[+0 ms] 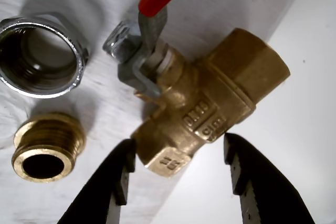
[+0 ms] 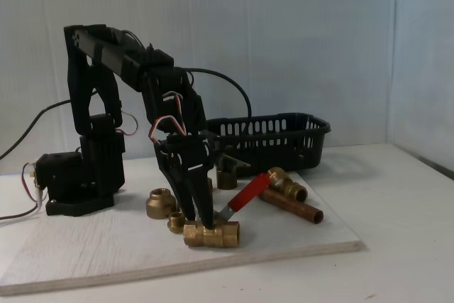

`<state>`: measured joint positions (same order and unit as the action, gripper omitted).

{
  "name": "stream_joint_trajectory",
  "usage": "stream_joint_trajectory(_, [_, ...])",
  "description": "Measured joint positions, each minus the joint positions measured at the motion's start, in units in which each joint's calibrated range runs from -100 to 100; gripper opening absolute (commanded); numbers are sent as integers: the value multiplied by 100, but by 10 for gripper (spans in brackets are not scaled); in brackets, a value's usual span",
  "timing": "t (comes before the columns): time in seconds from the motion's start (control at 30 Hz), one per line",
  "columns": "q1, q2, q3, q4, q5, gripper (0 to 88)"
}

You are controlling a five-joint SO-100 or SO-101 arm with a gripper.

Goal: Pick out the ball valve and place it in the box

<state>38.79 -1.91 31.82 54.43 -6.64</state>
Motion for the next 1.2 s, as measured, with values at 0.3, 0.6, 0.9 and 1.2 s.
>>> stream_joint_trajectory(0.3, [0,0,245,-361,-31,175])
stream_joint_trajectory(0.6, [0,-8,399,-567,26,170])
stream_joint_trajectory(0.9, [15,-8,481,-628,46,172])
stream_joint_trajectory(1.2, [74,-8,545,-688,103,172])
